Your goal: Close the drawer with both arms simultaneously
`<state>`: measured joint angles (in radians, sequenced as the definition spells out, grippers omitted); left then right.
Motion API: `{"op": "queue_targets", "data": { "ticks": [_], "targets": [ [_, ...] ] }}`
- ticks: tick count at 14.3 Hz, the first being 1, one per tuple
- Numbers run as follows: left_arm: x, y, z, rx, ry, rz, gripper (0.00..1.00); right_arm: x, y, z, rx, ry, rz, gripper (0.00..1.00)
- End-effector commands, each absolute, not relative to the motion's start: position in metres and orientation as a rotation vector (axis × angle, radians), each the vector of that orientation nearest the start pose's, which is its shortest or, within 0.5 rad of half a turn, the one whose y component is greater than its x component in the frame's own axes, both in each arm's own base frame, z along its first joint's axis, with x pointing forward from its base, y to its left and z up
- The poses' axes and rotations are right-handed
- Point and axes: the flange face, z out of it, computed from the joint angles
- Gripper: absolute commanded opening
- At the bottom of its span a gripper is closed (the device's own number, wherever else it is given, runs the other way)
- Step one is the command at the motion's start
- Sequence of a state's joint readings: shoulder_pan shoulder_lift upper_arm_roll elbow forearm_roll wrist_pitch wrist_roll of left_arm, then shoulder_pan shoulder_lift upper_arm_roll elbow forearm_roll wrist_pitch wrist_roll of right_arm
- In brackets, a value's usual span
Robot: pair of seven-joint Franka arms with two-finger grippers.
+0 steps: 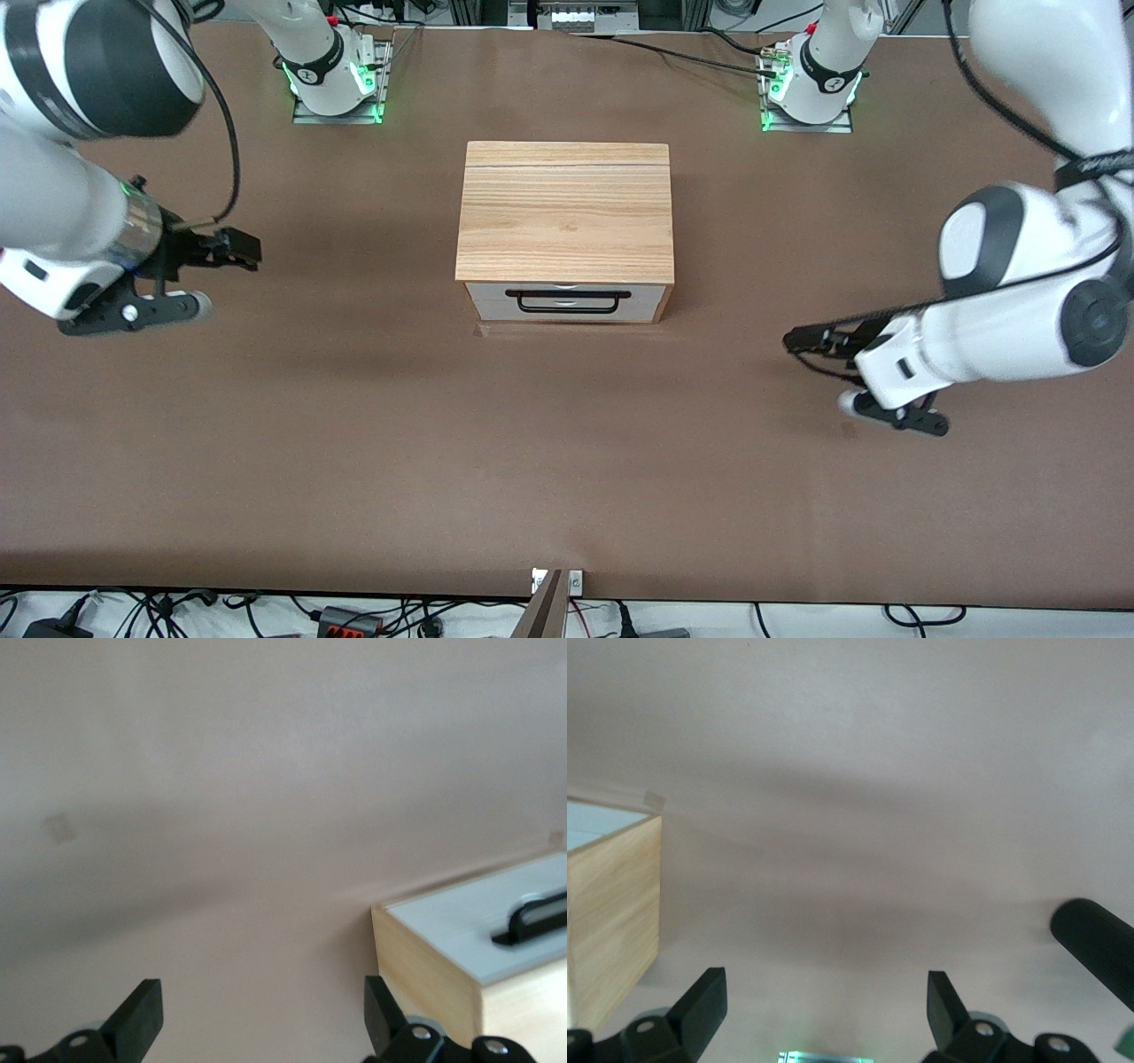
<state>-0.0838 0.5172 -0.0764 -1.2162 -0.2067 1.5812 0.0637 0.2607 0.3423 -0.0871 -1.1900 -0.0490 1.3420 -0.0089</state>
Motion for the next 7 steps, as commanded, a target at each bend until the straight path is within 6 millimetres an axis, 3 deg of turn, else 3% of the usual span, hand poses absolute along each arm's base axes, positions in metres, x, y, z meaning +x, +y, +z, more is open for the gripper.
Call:
{"op": "queue_targets", "data": {
  "ticks": [1, 2, 3, 6, 7],
  "targets": [
    [0.663, -0.073, 0.51, -3.34, 0.269, 0.297, 1.0, 0.607, 0.102, 0.58, -3.218, -0.288, 0.325, 1.0],
    [0.66, -0.041, 0.528, -3.368, 0.195, 0.253, 1.0, 0.605, 0.097, 0.581, -3.212, -0.275, 0.33, 1.0],
    [0.66, -0.02, 0.533, -3.421, 0.132, 0.239, 1.0, 0.603, 0.094, 0.577, -3.208, -0.271, 0.341, 1.0],
    [0.643, 0.015, 0.574, -3.499, 0.032, 0.155, 1.0, 0.588, 0.086, 0.574, -3.171, -0.267, 0.24, 1.0],
    [0.636, 0.019, 0.58, -3.483, 0.02, 0.188, 1.0, 0.574, 0.069, 0.57, -3.167, -0.233, 0.185, 1.0]
  ]
}}
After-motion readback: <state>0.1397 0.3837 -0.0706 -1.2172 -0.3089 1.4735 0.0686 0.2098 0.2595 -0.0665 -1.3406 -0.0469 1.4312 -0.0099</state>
